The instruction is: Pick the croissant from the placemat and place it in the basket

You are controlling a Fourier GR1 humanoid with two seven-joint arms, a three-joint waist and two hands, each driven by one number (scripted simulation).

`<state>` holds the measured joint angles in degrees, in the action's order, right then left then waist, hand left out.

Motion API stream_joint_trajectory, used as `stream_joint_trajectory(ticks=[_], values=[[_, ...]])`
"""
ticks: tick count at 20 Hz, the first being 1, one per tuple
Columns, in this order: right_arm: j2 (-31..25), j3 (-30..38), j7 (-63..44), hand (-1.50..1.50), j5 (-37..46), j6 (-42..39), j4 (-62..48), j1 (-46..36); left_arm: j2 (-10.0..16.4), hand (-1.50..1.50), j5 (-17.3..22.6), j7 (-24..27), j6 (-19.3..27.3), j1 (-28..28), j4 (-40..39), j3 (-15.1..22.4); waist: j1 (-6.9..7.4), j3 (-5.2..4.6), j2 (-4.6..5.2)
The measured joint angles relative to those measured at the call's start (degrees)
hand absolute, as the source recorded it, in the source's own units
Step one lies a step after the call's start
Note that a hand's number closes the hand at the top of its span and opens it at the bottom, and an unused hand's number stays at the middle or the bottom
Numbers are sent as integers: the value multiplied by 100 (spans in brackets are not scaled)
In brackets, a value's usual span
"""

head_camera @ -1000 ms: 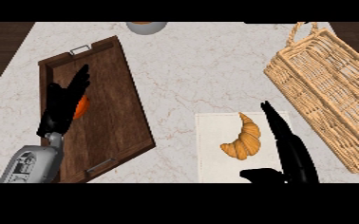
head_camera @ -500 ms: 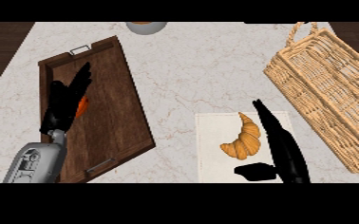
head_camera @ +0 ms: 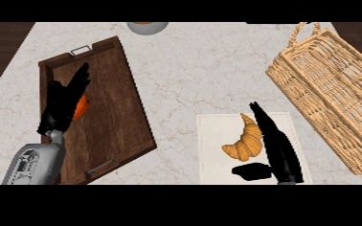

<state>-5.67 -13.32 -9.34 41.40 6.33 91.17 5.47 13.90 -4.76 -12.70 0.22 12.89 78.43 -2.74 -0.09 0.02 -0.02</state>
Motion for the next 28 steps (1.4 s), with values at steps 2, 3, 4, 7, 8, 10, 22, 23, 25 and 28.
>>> stream_joint_trajectory(ticks=[2, 3, 4, 7, 8, 10, 22, 23, 25, 28], values=[[27, 47, 162, 150, 51, 84, -311, -144, -45, 0, -10, -11, -33, -53, 56, 5, 2, -14, -10], [14, 72, 195, 150, 53, 48, -343, -184, -23, 0, 0, -2, -81, -27, 32, -52, 0, -15, -12], [-33, 106, 209, 150, 99, 20, -393, -273, -48, 0, -19, -30, -65, -12, 47, -52, 1, -14, -11], [-77, 33, 316, 150, 465, 249, -512, -302, -62, 0, -65, 30, -83, -86, 76, -55, -7, -40, -36], [-100, 64, 393, 150, 521, 302, -589, -354, -73, 0, -72, 13, -83, -86, 92, -67, -9, -45, -40], [-88, 29, 427, 150, 730, 427, -646, -414, -122, 0, -148, -75, -26, -41, 117, -39, -18, -64, -52], [-1038, -1360, 333, 150, 2619, -811, -50, -530, -184, 0, -191, -85, -69, 30, 53, -33, 35, -88, -78], [-1085, -1530, 278, 150, 2778, -961, 106, -505, -167, 0, -188, -83, -59, 47, 59, -65, 23, -75, -70], [-1152, -1809, 200, 150, 2978, -1291, 527, -450, -149, 0, -162, -30, -86, 17, 22, -108, 5, -48, -48], [-1061, -1914, 149, 150, 2681, -1685, 1213, -168, -173, 0, -189, -16, -64, -66, 80, -100, -18, -24, -32]])
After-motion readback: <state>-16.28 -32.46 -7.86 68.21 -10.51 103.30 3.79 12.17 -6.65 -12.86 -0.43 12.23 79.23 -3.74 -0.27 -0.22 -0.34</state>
